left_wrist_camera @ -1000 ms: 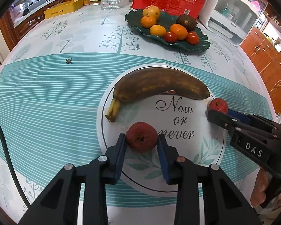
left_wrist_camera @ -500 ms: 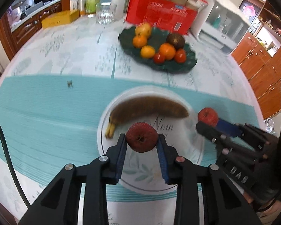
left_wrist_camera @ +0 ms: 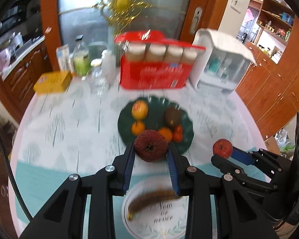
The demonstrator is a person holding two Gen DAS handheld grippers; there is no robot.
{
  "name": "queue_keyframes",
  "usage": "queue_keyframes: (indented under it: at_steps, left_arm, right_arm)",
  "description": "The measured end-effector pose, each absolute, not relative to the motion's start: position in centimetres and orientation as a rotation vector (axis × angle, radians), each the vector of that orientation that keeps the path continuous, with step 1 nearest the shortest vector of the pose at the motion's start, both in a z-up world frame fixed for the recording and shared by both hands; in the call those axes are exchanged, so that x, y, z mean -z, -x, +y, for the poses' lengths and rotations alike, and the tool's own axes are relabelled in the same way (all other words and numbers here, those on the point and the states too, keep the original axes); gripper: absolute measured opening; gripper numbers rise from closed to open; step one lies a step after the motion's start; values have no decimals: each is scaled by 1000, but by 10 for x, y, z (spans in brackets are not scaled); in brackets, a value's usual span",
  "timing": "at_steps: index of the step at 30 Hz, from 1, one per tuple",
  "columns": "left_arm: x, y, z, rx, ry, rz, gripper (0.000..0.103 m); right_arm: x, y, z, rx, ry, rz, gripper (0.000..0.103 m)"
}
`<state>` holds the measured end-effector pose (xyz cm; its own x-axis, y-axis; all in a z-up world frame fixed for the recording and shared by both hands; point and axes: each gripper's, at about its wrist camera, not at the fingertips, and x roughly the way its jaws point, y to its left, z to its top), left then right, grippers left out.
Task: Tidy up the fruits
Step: 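Carry the red apple and lychee in both tools over the green plate, then open both tools to release the apple and lychee onto the green plate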
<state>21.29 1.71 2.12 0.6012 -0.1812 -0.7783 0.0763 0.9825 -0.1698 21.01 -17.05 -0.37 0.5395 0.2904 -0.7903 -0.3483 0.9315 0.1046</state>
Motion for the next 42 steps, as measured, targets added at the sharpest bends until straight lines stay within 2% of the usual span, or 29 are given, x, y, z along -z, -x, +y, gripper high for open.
queue_keyframes:
  at_steps: [5,10,22,28,34,35,37,38,39,42]
  left_arm:
    - [-41,-264,11,167,65,893,31]
    - [-13,-319,14,185,85,963,31]
    - [119,-376,20,184,75,1141,31]
    - [147,-385,15,206,66,1174,31]
    - [156,-391,11,215,48,1178,32]
    - [156,-391,11,219,49,1179,35]
    - [156,-391,9,223,45,1185,50]
    - [155,-390,8,220,36,1180,63]
    - [154,-389,6,214,25,1169,69]
    - [150,-386,4,214,0,1154,71]
  right_arm:
    - [-21,-260,-167,-339,67,888,32]
    - [-10,-308,-157,-332,39,905,32]
    - [91,-381,-124,-322,-10,1082,32]
    - [127,-396,-114,-311,-16,1145,32]
    - [138,-399,-113,-317,-6,1163,33]
    - [139,-399,-114,-320,-7,1165,33]
    - [139,-399,-116,-331,-16,1164,34]
    - [138,-399,-116,-336,-20,1162,35]
    - [138,-398,-116,-339,-24,1160,40]
    - [133,-394,-117,-344,-22,1141,44]
